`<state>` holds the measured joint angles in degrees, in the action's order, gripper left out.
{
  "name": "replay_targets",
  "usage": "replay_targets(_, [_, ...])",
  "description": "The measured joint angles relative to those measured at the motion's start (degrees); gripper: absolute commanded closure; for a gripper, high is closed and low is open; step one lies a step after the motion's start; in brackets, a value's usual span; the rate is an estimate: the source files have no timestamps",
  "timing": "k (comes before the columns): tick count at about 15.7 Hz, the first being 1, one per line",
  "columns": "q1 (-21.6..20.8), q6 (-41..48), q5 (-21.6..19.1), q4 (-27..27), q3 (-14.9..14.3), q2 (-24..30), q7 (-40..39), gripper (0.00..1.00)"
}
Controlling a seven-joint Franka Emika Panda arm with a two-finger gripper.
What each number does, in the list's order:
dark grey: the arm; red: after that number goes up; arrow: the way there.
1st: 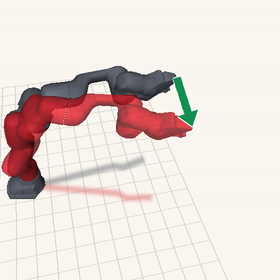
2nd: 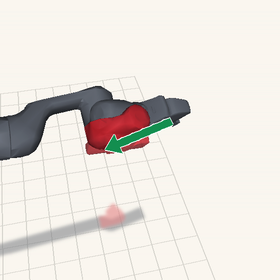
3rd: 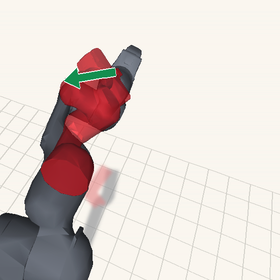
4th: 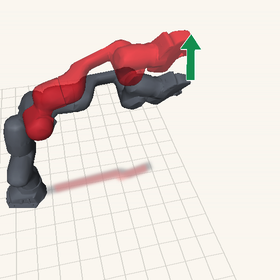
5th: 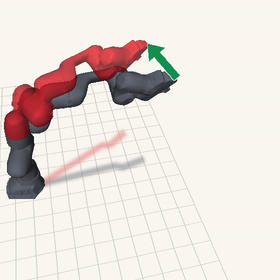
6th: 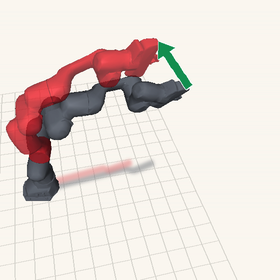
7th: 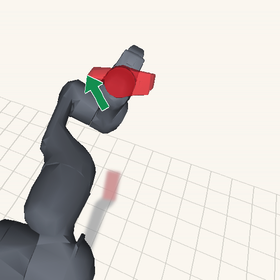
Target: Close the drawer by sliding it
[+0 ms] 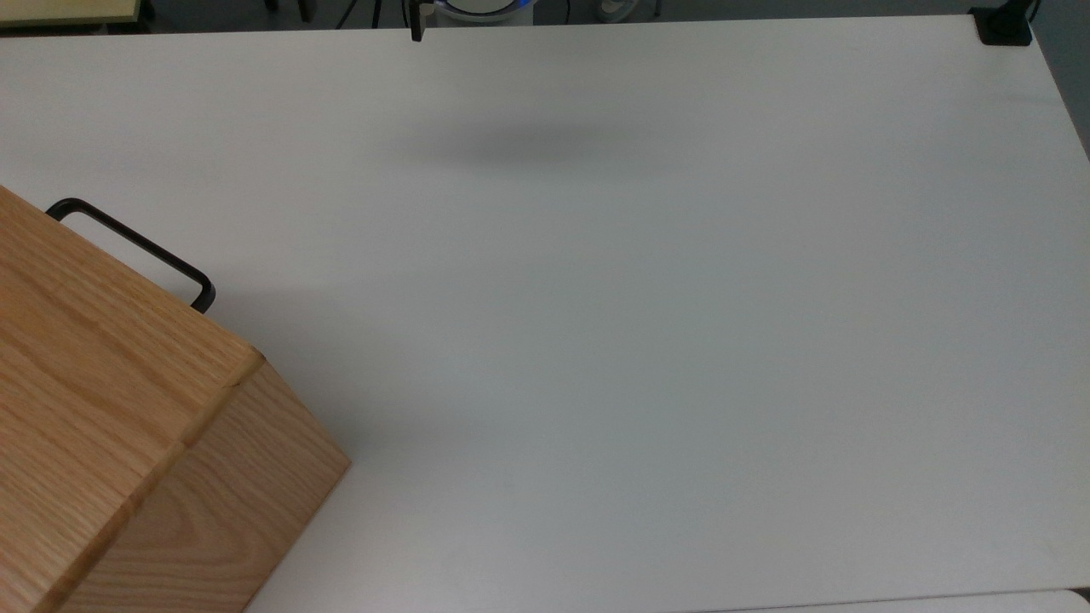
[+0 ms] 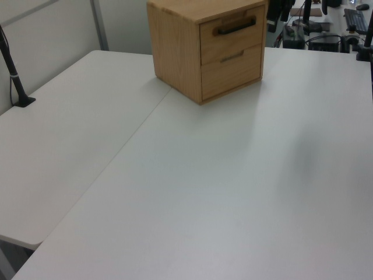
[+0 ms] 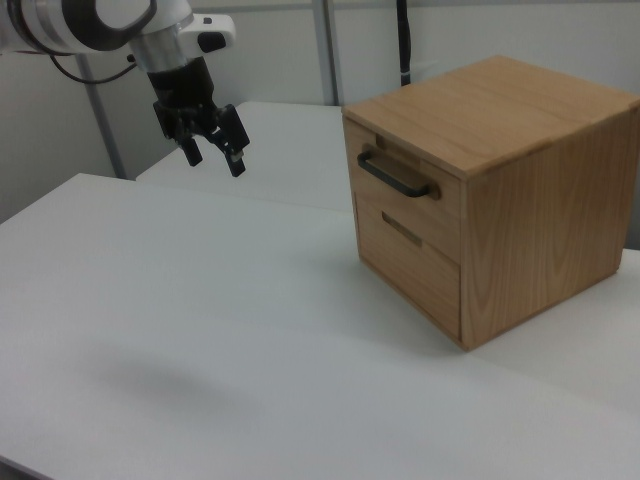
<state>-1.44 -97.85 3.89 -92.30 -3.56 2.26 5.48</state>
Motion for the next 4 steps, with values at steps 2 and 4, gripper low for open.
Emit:
replay_targets(2, [-0.1,0.0,0.0,-0.1,0.0,-0.1,-0.9,0.0])
replay_targets(4, [-0.1,0.0,0.0,-0.1,0.0,-0.2,-1.1,0.0])
